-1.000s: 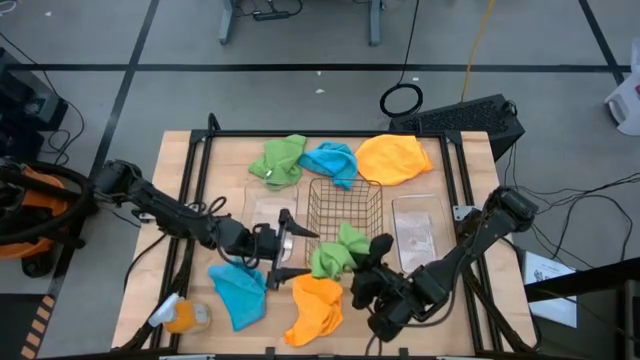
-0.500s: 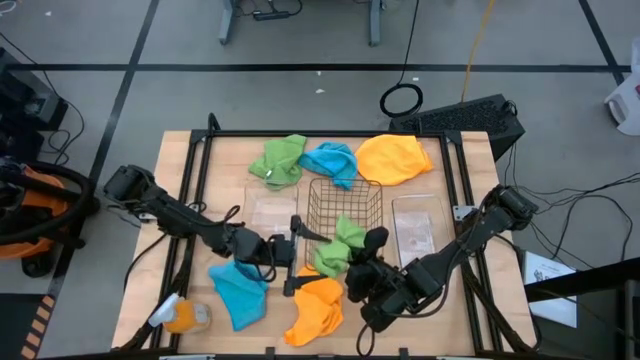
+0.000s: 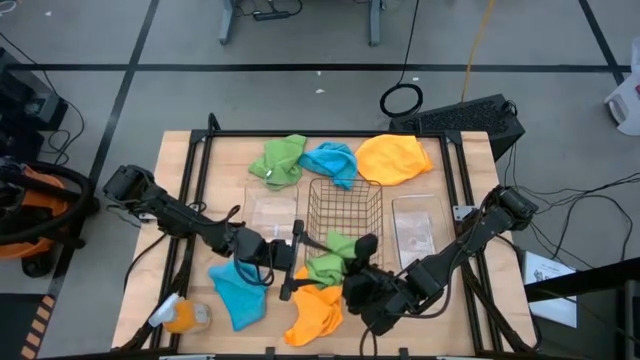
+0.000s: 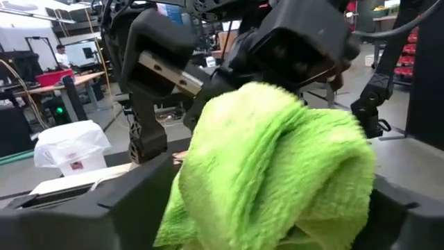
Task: Sort microfiber towel by color & place in baskets
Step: Put the bottom green microfiber towel into the wire basket
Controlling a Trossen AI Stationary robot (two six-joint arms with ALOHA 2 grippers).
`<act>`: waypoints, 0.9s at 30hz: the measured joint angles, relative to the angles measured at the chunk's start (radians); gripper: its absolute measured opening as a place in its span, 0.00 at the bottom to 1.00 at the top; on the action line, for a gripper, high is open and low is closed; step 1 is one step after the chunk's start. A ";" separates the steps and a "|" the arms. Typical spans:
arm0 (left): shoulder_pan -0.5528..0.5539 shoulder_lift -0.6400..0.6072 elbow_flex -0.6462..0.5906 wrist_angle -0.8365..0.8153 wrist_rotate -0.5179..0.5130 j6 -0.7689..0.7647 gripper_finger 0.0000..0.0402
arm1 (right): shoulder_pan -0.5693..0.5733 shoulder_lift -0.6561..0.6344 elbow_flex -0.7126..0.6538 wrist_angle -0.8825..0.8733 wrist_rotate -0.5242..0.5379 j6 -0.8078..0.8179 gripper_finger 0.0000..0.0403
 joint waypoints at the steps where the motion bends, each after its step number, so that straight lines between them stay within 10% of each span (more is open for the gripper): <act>1: 0.000 0.000 0.000 0.000 0.001 0.006 0.79 | 0.000 0.000 0.000 0.014 0.000 -0.016 0.02; 13: -0.027 0.000 0.000 0.062 0.004 0.179 0.06 | -0.029 0.000 0.000 0.040 0.002 -0.030 0.05; 27: -0.026 -0.081 -0.001 -0.051 -0.075 0.174 0.03 | 0.028 -0.007 0.000 0.052 0.006 0.001 0.49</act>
